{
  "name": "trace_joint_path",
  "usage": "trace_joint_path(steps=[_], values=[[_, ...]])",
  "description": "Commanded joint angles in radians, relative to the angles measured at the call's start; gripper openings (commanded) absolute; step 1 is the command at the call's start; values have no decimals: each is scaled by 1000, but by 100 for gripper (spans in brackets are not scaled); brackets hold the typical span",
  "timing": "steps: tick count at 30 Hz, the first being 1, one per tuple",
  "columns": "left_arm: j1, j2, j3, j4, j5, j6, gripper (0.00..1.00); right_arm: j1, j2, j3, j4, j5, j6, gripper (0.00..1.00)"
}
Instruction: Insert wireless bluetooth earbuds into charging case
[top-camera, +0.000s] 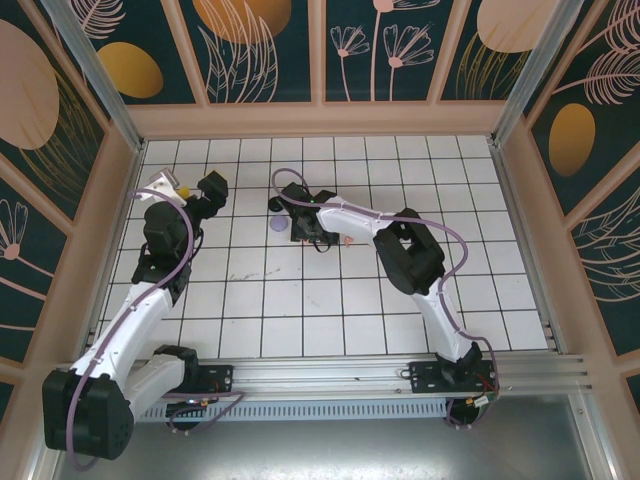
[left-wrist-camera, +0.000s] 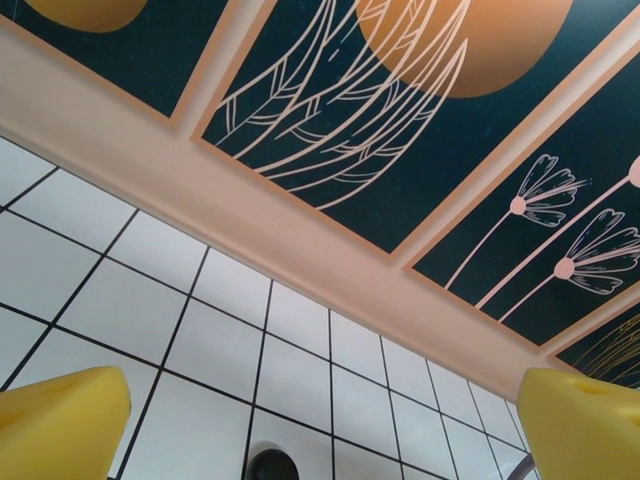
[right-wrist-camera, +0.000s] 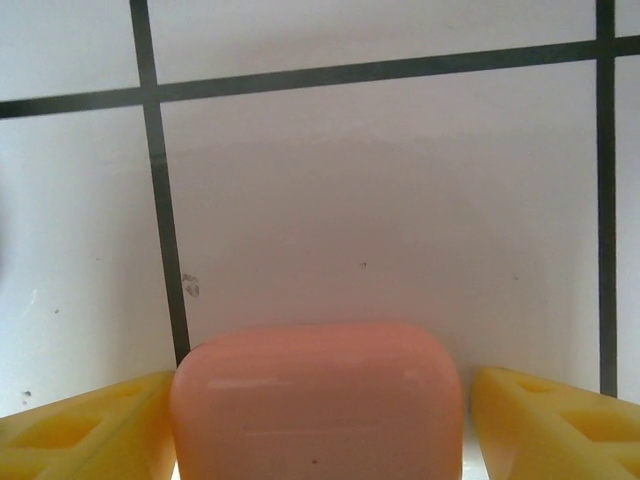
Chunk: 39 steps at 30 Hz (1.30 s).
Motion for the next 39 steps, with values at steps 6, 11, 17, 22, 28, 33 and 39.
trace_joint_path(steps=[6, 11, 17, 22, 28, 33, 39], values=[[1, 30, 31, 10, 50, -20, 99, -14, 42, 19, 9, 19, 68, 73], [1, 41, 28, 9, 63, -28, 99, -14, 51, 30, 16, 11, 72, 70], [1, 70, 52, -58, 83, -82, 99, -9, 46, 23, 30, -5, 60, 55], [1, 69, 2, -21, 136, -110, 99, -2, -3, -23, 73, -10, 64, 41], [1, 80, -58, 120, 271, -78, 99, 0, -122, -101, 127, 8, 68, 37], [-3, 115, -117, 321, 430, -108, 99, -5, -253, -166, 173, 23, 70, 37], [-44, 185, -194, 568, 518, -149, 99, -14, -401, -197, 222, 9, 78, 36]])
